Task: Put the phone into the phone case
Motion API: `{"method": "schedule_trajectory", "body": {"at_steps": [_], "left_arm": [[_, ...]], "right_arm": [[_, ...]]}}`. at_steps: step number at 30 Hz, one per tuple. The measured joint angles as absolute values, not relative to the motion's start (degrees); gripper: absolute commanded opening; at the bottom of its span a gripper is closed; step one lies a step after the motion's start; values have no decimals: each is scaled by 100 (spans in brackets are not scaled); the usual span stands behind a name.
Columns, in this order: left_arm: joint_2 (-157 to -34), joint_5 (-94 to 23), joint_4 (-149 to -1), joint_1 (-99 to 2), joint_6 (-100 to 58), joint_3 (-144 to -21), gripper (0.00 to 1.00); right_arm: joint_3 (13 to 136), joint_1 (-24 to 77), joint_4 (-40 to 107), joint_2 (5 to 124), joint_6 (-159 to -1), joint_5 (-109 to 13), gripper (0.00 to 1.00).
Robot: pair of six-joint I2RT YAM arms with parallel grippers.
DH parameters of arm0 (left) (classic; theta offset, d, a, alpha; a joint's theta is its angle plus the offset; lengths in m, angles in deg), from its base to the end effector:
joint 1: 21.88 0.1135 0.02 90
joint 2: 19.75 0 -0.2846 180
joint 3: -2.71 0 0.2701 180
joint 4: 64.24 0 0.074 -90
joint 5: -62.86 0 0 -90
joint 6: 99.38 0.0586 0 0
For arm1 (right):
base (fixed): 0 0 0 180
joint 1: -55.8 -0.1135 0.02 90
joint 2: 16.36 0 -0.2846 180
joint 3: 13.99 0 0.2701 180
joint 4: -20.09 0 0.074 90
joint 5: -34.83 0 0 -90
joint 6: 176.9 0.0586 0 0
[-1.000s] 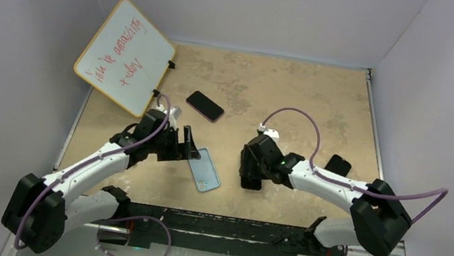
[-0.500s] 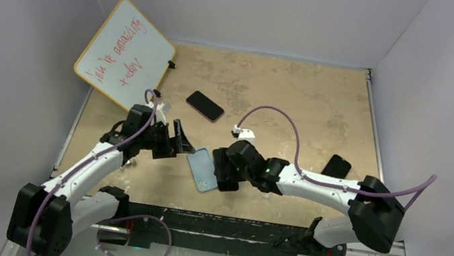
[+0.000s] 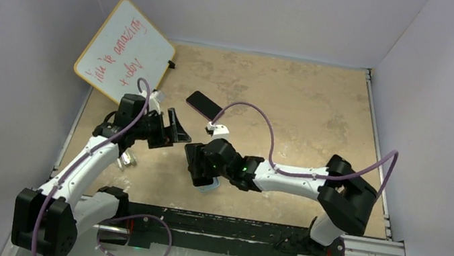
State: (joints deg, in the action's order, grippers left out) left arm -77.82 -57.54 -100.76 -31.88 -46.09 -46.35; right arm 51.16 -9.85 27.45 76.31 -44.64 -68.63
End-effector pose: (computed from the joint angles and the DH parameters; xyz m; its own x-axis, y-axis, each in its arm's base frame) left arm 0.2149 -0.0680 0.2239 -0.8616 -0.3716 -0.3457 -0.0202 0.7057 -0.7083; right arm 0.1692 0.3408 0.1981 -0.7174 0.0011 -0.6967 -0.4389 0.7759 0.4532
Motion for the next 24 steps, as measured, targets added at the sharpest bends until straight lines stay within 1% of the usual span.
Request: {"method": "schedule_trajectory", "body": {"at_steps": [8,15,21,22,24], "left_arm": [[-7629,-5323,-10576,-3181,-4506,-4668,79],[-7629,-5271,-10677,-3175,-4508,-4668,77],[-7629,-5312,-10677,-3175,-4508,-4666,77],[-7629,-5314,-10677,-3175,-4508,-4666,77],[-7629,-5312,-10677,-3175,-4508,-4666,77]], "right_arm": [[5330,-1009,2515,8090,-4593,-6830,46],[5269,-1009,2467,8190,-4604,-6847,55],[5157,-1016,2450,8190,-4602,-6889,71],[5151,-1018,2450,8190,-4602,-6898,77],[5129,-1020,2448,8190,-4593,-6915,84]]}}
